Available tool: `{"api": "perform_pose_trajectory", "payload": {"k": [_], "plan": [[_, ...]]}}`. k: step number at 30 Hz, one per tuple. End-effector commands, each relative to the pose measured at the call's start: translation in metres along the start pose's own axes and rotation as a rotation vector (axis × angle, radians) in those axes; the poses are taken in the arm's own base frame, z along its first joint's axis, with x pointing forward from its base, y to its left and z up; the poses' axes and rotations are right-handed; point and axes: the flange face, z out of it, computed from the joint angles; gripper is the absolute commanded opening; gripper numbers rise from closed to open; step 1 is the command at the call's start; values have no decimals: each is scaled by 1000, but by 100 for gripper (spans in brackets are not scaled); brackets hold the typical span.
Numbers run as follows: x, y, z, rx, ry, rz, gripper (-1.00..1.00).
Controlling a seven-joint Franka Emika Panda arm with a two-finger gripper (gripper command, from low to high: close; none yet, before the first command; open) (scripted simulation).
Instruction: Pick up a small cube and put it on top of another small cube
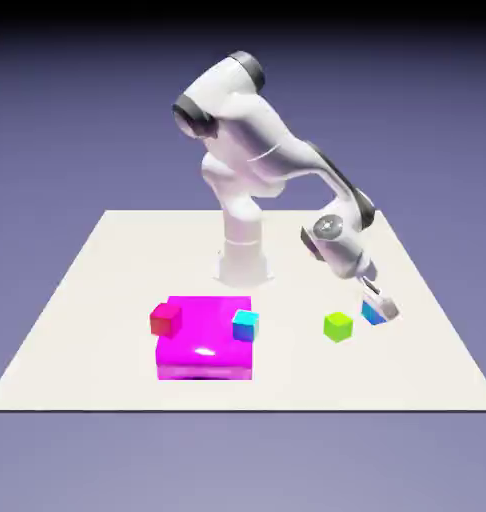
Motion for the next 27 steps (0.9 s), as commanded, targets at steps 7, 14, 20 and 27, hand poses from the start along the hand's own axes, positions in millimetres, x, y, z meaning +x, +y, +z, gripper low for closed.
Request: {"api": "perform_pose_trajectory", "payload": {"k": [7, 14, 20, 27], "plan": [[46, -71, -60, 6, 101, 58, -100], [81, -107, -155, 2, 41, 85, -100], [111, -110, -244, 19, -97, 66, -100], [194, -111, -277, 59, -162, 172, -100]]}}
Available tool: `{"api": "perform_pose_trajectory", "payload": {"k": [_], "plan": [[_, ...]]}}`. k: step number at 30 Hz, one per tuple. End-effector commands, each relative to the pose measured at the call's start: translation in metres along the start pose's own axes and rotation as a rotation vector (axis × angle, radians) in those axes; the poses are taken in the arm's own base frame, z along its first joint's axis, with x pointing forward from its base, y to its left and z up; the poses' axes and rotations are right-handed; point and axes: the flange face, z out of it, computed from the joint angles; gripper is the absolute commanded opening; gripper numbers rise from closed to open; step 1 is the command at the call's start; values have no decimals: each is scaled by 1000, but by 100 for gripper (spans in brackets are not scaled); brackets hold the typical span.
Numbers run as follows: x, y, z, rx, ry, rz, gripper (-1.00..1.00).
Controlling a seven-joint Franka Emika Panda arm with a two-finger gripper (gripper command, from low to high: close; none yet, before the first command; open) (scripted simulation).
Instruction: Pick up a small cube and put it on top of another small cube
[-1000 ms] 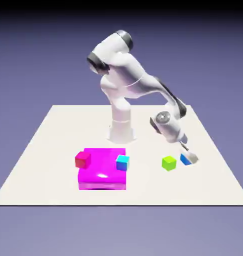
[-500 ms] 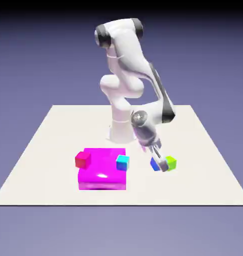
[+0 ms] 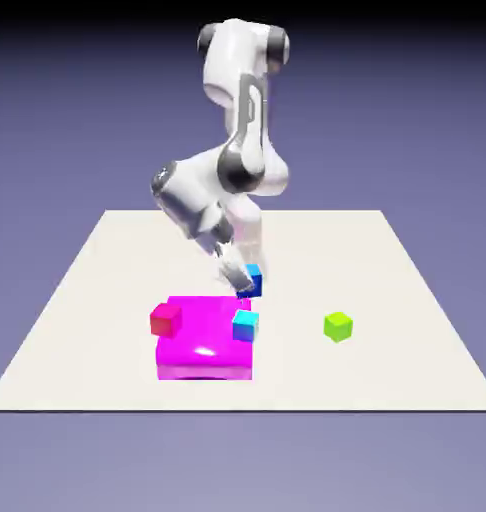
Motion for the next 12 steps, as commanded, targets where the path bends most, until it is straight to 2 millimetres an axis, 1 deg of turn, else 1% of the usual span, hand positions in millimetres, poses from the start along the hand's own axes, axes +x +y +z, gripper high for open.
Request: {"api": "perform_pose_trajectory", "payload": {"k": [1, 4, 5, 6, 7, 11, 12], "plan": [[1, -3, 16, -1, 0, -1, -100], [8, -8, 65, -1, 2, 0, -100], [8, -8, 67, -1, 2, 0, -100], [8, -8, 67, -1, 2, 0, 100], [8, -8, 67, -1, 2, 0, 100], [0, 0, 2, -1, 2, 0, 100], [0, 0, 0, -1, 2, 0, 100]]}}
